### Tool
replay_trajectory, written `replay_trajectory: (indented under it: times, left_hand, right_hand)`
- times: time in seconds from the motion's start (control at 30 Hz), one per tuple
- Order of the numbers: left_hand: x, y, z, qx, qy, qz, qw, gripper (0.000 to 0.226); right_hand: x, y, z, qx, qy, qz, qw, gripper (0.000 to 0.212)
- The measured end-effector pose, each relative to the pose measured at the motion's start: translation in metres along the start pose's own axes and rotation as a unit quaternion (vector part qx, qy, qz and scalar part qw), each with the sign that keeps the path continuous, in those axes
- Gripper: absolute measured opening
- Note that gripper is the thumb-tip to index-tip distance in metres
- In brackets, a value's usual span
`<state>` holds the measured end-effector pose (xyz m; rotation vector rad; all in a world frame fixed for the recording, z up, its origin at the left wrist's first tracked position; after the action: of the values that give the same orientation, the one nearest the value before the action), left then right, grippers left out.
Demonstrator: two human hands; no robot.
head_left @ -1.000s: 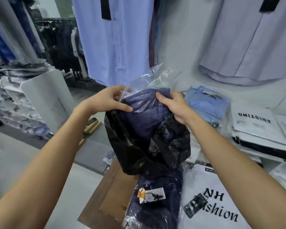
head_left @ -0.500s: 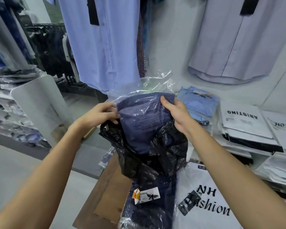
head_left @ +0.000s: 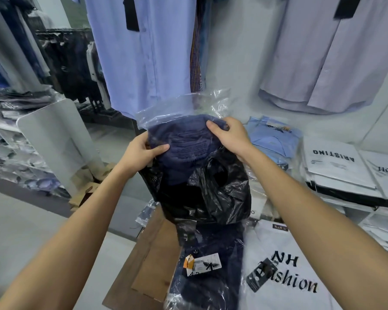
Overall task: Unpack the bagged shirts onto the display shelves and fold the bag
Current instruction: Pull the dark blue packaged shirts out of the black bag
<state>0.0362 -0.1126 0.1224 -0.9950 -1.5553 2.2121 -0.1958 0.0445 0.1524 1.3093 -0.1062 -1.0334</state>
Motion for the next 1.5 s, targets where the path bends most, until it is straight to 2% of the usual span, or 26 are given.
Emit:
replay_trajectory:
  times: [0.07, 0.1, 0.2, 0.27, 0.33, 0.43, 0.57, 0.7, 0.77, 0.83, 0.87, 0.9, 0.97, 1.0, 1.07, 1.13, 1.17, 1.23, 1.27, 1.33, 1.43, 1.5]
  left_hand:
    - [-0.001, 0.005, -0.001, 0.007, -0.017, 0.01, 1.0, 0.045]
    - [-0.001, 0.008, 0.0, 0.01, -0.025, 0.016, 0.999, 0.041]
    - [-0.002, 0.007, 0.002, 0.014, -0.05, 0.036, 0.998, 0.024]
    - [-0.001, -0.002, 0.003, 0.026, -0.067, 0.053, 0.996, 0.02]
    - [-0.001, -0.01, 0.007, 0.068, -0.1, 0.092, 0.988, 0.018]
    - [-0.003, -0.016, 0.019, 0.08, -0.143, 0.081, 0.983, 0.016]
    - [0.001, -0.022, 0.028, 0.027, -0.055, -0.112, 0.992, 0.008]
    - [0.018, -0.024, 0.023, -0.019, 0.017, -0.243, 0.97, 0.031]
    - [0.021, -0.016, 0.023, -0.093, 0.026, -0.343, 0.934, 0.045]
    - [0.028, -0.009, 0.023, -0.142, 0.013, -0.394, 0.908, 0.028]
    - [0.032, -0.006, 0.022, -0.152, -0.002, -0.379, 0.913, 0.016]
    - [0.037, -0.006, 0.022, -0.159, -0.016, -0.338, 0.928, 0.016]
    - [0.044, -0.008, 0.023, -0.197, -0.027, -0.246, 0.949, 0.038]
    - [0.046, -0.01, 0.023, -0.224, -0.008, -0.232, 0.946, 0.047]
    - [0.044, -0.013, 0.026, -0.266, 0.076, -0.298, 0.913, 0.064]
    - [0.041, -0.009, 0.032, -0.293, 0.137, -0.358, 0.876, 0.074]
    - [0.04, -0.009, 0.035, -0.294, 0.153, -0.364, 0.87, 0.065]
    - [0.043, -0.017, 0.034, -0.28, 0.154, -0.366, 0.874, 0.026]
    - [0.044, -0.019, 0.036, -0.264, 0.153, -0.377, 0.874, 0.026]
    - [0.043, -0.023, 0.038, -0.209, 0.162, -0.422, 0.867, 0.049]
    - [0.041, -0.025, 0.04, -0.151, 0.175, -0.426, 0.875, 0.076]
    - [0.042, -0.027, 0.036, -0.127, 0.204, -0.389, 0.889, 0.075]
  right_hand:
    - [0.0, 0.001, 0.006, -0.027, 0.037, -0.154, 0.987, 0.044]
    - [0.0, 0.002, 0.008, -0.029, 0.055, -0.196, 0.979, 0.048]
    - [0.003, 0.008, 0.011, -0.009, 0.099, -0.233, 0.967, 0.051]
    - [0.005, 0.015, 0.012, 0.027, 0.124, -0.155, 0.98, 0.043]
    - [0.005, 0.025, 0.014, 0.061, 0.137, -0.025, 0.988, 0.032]
    - [-0.002, 0.03, 0.021, 0.082, 0.107, 0.168, 0.976, 0.032]
    - [-0.017, 0.024, 0.021, 0.076, 0.071, 0.334, 0.937, 0.055]
    - [-0.024, 0.011, 0.01, 0.072, 0.063, 0.429, 0.898, 0.068]
    - [-0.026, 0.002, 0.002, 0.072, 0.035, 0.395, 0.915, 0.056]
    - [-0.029, -0.004, -0.007, 0.053, 0.021, 0.287, 0.956, 0.031]
    - [-0.03, -0.005, -0.014, 0.036, 0.027, 0.22, 0.974, 0.027]
    - [-0.029, -0.006, -0.02, 0.021, 0.039, 0.167, 0.985, 0.024]
    - [-0.027, -0.011, -0.029, 0.001, 0.064, 0.124, 0.99, 0.012]
    - [-0.028, -0.014, -0.03, -0.005, 0.065, 0.12, 0.991, 0.013]
    - [-0.031, -0.014, -0.031, -0.02, 0.062, 0.12, 0.991, 0.02]
    - [-0.036, -0.014, -0.03, -0.014, 0.072, 0.122, 0.99, 0.044]
    - [-0.039, -0.014, -0.03, -0.008, 0.084, 0.137, 0.987, 0.057]
    - [-0.045, -0.014, -0.03, -0.004, 0.115, 0.176, 0.978, 0.081]
    - [-0.047, -0.016, -0.03, -0.01, 0.124, 0.196, 0.973, 0.094]
    - [-0.05, -0.02, -0.029, 0.001, 0.124, 0.232, 0.965, 0.109]
    - [-0.05, -0.019, -0.032, 0.032, 0.103, 0.272, 0.956, 0.098]
    - [-0.049, -0.016, -0.029, 0.008, 0.072, 0.276, 0.958, 0.08]
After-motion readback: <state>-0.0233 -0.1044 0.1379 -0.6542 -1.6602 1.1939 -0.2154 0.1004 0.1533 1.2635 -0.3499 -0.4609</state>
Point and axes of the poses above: each hand's wrist, its own z-axis towards the middle knuckle, its own x-axis out of the palm, y = z × x, the point moved 1 cm from there along z, towards the middle knuckle, and after that the axes turned 3 degrees about -x, right-handed, at the moved point
